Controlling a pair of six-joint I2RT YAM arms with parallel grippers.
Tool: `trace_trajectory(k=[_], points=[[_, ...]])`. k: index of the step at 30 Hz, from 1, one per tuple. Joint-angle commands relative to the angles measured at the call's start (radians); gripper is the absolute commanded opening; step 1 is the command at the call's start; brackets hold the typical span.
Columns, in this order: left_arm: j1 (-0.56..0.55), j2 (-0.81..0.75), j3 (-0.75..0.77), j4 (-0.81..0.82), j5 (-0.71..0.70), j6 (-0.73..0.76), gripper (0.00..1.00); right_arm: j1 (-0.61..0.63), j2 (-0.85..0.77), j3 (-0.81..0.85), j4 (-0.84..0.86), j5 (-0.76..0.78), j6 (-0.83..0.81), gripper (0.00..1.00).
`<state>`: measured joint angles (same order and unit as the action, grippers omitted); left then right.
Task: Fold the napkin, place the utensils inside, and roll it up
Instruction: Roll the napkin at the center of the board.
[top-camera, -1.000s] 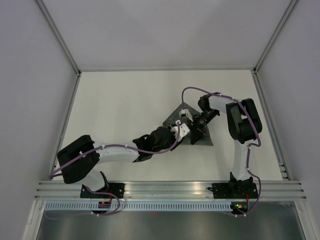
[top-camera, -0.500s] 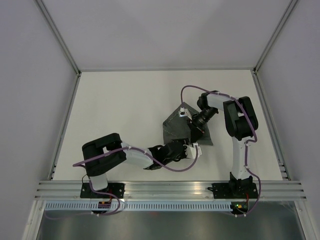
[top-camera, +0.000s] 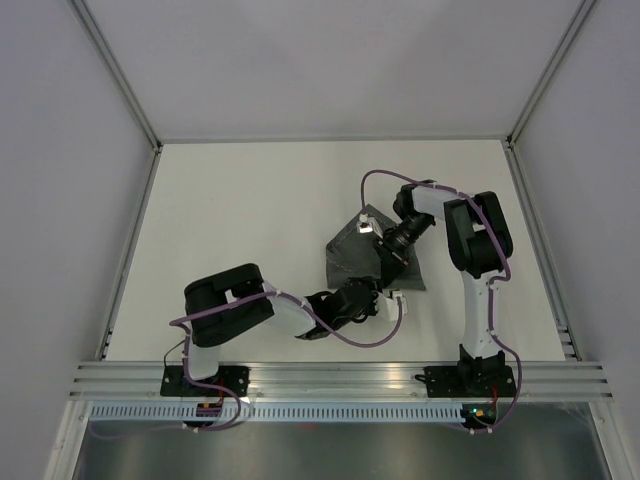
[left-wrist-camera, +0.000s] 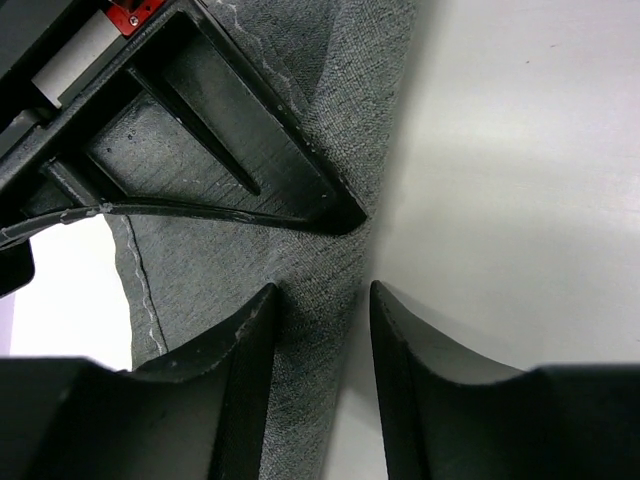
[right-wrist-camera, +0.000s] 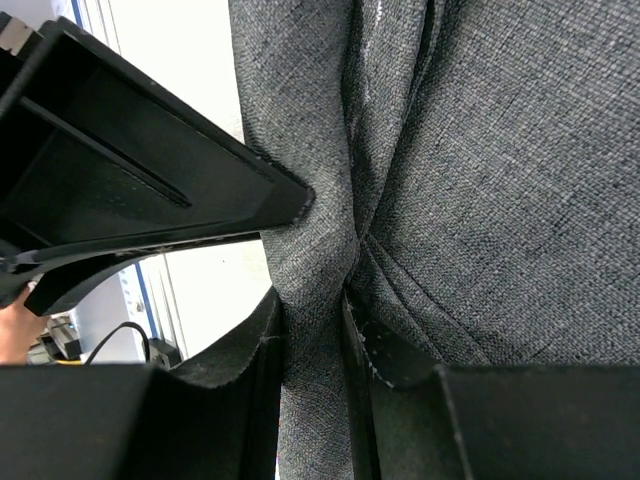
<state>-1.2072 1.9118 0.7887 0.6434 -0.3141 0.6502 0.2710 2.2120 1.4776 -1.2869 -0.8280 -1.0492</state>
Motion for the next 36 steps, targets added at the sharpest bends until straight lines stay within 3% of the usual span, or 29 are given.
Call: trace_trajectory(k=[1, 7, 13, 16, 20, 24, 31, 36], points=[[0.009, 0.035, 0.018, 0.007, 0.015, 0.011, 0.46, -0.001, 0.074, 0.003, 0.101, 0.153, -0.032, 0.10], [0.011, 0.049, 0.021, -0.022, 0.032, -0.052, 0.18, -0.001, 0.094, 0.032, 0.057, 0.142, -0.031, 0.11], [0.011, 0.046, 0.023, -0.080, 0.070, -0.124, 0.04, -0.003, 0.094, 0.064, 0.034, 0.135, -0.008, 0.11], [0.011, 0.039, 0.018, -0.100, 0.107, -0.161, 0.02, -0.004, 0.075, 0.066, 0.049, 0.129, 0.012, 0.18], [0.021, 0.038, 0.024, -0.158, 0.176, -0.219, 0.02, -0.012, 0.020, 0.059, 0.078, 0.102, 0.034, 0.41], [0.049, 0.032, 0.020, -0.179, 0.245, -0.300, 0.02, -0.035, -0.076, 0.062, 0.118, 0.034, 0.072, 0.56], [0.092, 0.018, 0.000, -0.183, 0.343, -0.389, 0.02, -0.114, -0.173, 0.107, 0.158, -0.103, 0.141, 0.63], [0.132, 0.000, -0.034, -0.159, 0.408, -0.471, 0.02, -0.203, -0.287, 0.041, 0.263, -0.207, 0.164, 0.63]])
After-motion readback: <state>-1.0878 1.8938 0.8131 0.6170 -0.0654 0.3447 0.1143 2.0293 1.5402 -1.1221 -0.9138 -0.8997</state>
